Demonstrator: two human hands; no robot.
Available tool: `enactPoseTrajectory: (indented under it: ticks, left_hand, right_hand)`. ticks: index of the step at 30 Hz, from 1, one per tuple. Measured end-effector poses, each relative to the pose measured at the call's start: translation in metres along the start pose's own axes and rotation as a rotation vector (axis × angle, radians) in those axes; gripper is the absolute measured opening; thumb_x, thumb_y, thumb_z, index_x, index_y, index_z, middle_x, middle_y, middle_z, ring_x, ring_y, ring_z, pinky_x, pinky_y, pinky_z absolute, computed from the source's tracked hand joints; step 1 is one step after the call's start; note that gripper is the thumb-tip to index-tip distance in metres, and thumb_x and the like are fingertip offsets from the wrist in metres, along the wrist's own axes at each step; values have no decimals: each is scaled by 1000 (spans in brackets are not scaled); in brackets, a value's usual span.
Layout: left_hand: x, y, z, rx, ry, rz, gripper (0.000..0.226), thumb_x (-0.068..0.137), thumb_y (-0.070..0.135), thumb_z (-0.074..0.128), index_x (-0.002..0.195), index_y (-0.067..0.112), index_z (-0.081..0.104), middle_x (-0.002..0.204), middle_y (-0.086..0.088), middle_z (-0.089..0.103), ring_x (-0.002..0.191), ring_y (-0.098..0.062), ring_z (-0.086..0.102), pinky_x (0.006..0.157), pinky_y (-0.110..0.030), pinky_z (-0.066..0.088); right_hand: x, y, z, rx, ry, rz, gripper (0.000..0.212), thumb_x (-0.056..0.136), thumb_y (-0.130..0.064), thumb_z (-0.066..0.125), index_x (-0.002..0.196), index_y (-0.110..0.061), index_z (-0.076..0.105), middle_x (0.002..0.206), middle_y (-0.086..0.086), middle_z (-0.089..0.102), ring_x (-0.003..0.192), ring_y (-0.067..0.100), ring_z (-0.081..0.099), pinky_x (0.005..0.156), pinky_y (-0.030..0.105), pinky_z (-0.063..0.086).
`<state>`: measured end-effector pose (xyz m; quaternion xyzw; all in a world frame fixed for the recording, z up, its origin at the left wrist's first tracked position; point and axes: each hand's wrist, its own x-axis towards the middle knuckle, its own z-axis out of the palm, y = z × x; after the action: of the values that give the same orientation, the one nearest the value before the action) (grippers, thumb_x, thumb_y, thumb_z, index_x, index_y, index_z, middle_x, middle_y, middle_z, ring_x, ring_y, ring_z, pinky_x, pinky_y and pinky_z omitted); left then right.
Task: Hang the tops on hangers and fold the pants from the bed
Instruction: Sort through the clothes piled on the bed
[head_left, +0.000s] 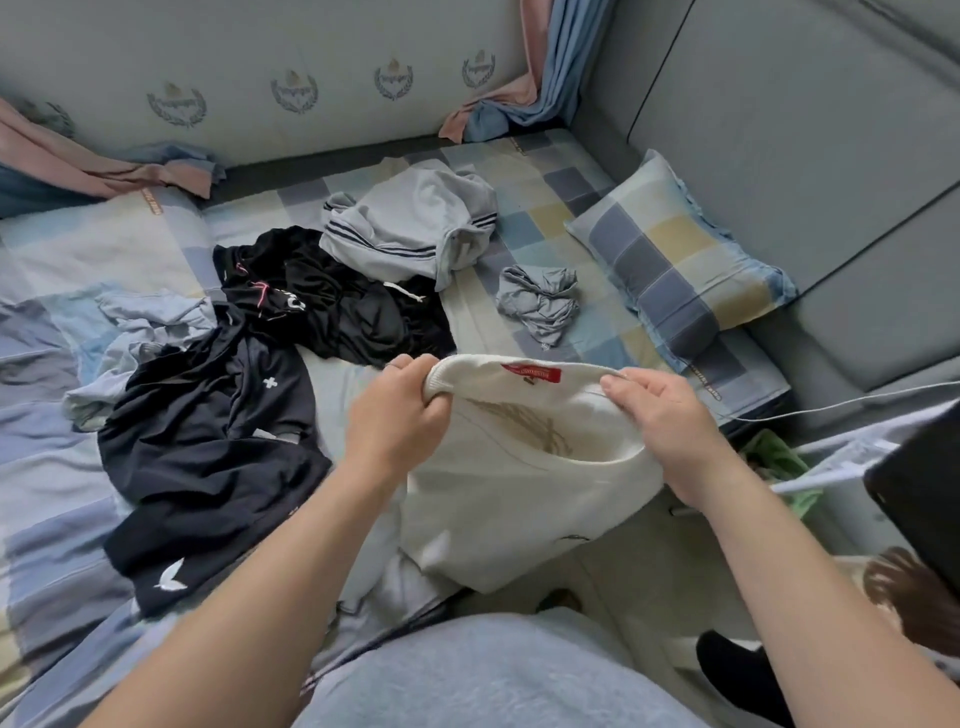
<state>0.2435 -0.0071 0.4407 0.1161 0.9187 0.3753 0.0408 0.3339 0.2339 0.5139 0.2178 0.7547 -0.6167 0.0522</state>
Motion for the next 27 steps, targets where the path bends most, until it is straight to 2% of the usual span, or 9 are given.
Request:
enactPoseTrajectory:
  ticks: [2,5,7,9,12,16,21,25,27]
  left_hand:
    - [-3,2,14,-40,-24,32,13,80,27,47,88,27,56,85,7,53,79,-22,53,63,-35,38]
    - [-15,10,40,-64,-68,101,24,84,25,50,102,22,65,88,-1,61,83,-27,57,70,-40,45]
    - [-25,18,62,-55,-105,161,24,86,22,51,103,19,67,89,-3,64,83,-30,57,74,-42,46]
    - [-34,26,83,-40,-160,211,20,87,8,55,100,14,68,87,-4,65,81,-32,57,72,-41,44]
    - [-41,34,109,-5,-285,241,22,84,-4,52,91,12,65,83,-2,61,81,-33,56,67,-38,41]
    - [-46,46,134,-13,-484,276,26,90,3,50,104,22,61,90,1,63,81,-25,57,65,-38,47]
    - [-80,80,166,-35,-655,424,12,93,7,50,96,18,55,83,-4,62,76,-27,56,65,-42,48]
    - [-141,131,180,-150,-708,539,14,91,24,45,78,22,45,68,3,52,63,-10,49,56,-34,35]
    - [-176,163,181,-192,-738,595,20,86,31,39,74,16,41,62,0,48,60,-14,46,56,-34,32]
  right_hand:
    - [-10,8,-8,24,43,43,31,97,-16,61,87,13,59,79,33,58,73,31,56,68,40,44]
    - [-26,16,-16,48,96,98,19,92,-12,66,74,-7,67,72,16,61,65,24,58,60,32,46]
    - [-36,24,-22,42,133,119,16,90,-9,68,76,-3,67,74,16,60,68,24,56,66,34,43]
    - [-48,32,-32,9,182,133,16,89,-7,69,78,2,64,75,16,56,72,24,51,70,35,38]
    - [-72,47,-55,-44,279,160,22,88,-7,71,79,8,59,73,12,50,71,21,45,68,31,35]
    - [-119,68,-93,-133,452,228,11,84,-8,74,76,-4,67,66,4,53,62,10,46,54,15,36]
    - [-191,109,-132,-287,616,358,22,81,-5,65,75,-26,71,67,-8,65,60,0,53,58,25,40]
    - [-264,155,-154,-395,714,464,27,80,-3,60,75,-29,66,70,-3,65,67,17,58,58,31,42]
    - [-308,184,-163,-426,765,533,27,80,-5,59,74,-31,63,67,-5,62,63,15,55,52,29,36]
